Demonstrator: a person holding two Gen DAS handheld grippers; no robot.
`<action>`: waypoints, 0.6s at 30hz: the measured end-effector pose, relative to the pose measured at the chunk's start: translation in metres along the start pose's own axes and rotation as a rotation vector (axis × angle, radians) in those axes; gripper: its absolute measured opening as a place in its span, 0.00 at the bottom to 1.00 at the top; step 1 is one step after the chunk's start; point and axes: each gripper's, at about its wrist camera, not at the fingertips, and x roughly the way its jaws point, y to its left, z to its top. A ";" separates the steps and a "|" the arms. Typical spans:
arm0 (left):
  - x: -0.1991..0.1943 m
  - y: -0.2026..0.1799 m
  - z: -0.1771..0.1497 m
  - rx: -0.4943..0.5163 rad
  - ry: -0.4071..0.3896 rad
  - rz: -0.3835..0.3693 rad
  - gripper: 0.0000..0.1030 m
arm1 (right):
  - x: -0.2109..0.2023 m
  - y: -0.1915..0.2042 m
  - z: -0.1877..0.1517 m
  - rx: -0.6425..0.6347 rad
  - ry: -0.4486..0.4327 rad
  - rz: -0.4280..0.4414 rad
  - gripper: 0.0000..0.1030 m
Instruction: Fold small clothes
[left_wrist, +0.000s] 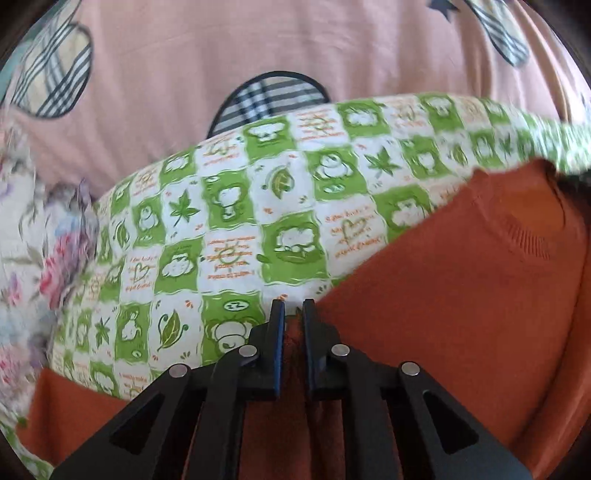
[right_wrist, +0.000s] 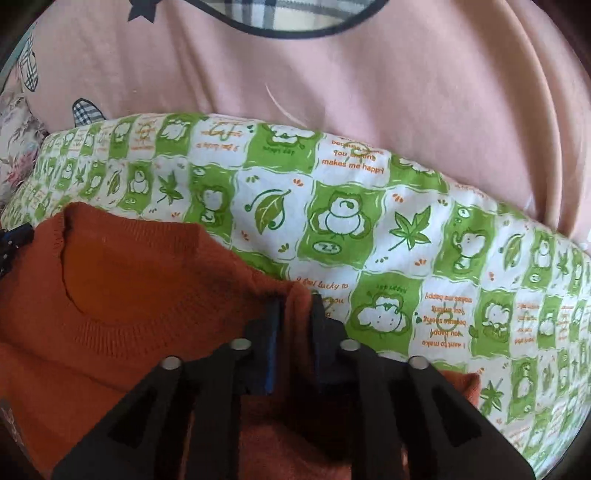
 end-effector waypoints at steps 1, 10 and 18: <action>-0.004 0.003 0.001 -0.013 0.010 -0.012 0.12 | -0.015 -0.004 -0.003 0.017 -0.020 0.018 0.40; -0.104 0.013 -0.046 -0.150 0.023 -0.227 0.61 | -0.132 -0.073 -0.101 0.312 -0.102 0.157 0.52; -0.129 -0.024 -0.123 -0.330 0.190 -0.380 0.73 | -0.137 -0.062 -0.187 0.404 -0.028 0.142 0.52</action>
